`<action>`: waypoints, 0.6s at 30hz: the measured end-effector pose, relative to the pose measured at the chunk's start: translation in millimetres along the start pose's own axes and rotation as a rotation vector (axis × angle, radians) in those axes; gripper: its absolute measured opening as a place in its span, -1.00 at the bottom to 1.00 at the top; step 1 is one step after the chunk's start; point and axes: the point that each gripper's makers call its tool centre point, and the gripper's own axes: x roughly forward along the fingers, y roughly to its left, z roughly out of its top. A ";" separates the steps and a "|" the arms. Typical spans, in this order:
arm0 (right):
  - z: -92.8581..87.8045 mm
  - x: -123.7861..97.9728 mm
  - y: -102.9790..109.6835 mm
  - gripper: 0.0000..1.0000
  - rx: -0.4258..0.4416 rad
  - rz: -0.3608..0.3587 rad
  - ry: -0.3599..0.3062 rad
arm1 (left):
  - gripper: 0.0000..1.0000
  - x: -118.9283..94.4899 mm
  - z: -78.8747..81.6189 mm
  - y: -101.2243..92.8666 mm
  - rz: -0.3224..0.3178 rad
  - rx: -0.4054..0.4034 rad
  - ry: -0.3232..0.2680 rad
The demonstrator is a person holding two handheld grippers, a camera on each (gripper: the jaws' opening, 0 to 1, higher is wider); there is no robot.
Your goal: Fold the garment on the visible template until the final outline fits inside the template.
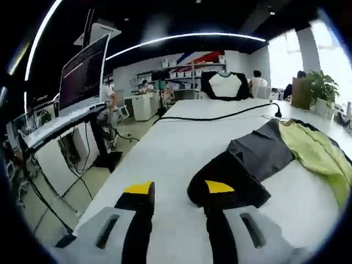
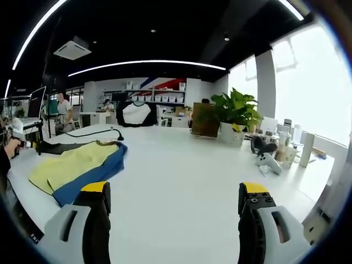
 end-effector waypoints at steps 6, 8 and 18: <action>-1.8 1.1 0.4 0.99 0.002 0.005 0.005 | 0.39 -19.6 31.4 -31.7 -0.184 0.387 -0.018; -1.4 0.6 -0.3 0.99 0.004 0.004 0.002 | 0.43 -25.0 40.6 -40.5 -0.229 0.569 -0.024; 0.8 -2.5 -10.5 0.99 0.017 -0.012 -0.006 | 0.67 -23.6 23.5 -52.9 -0.482 1.012 0.119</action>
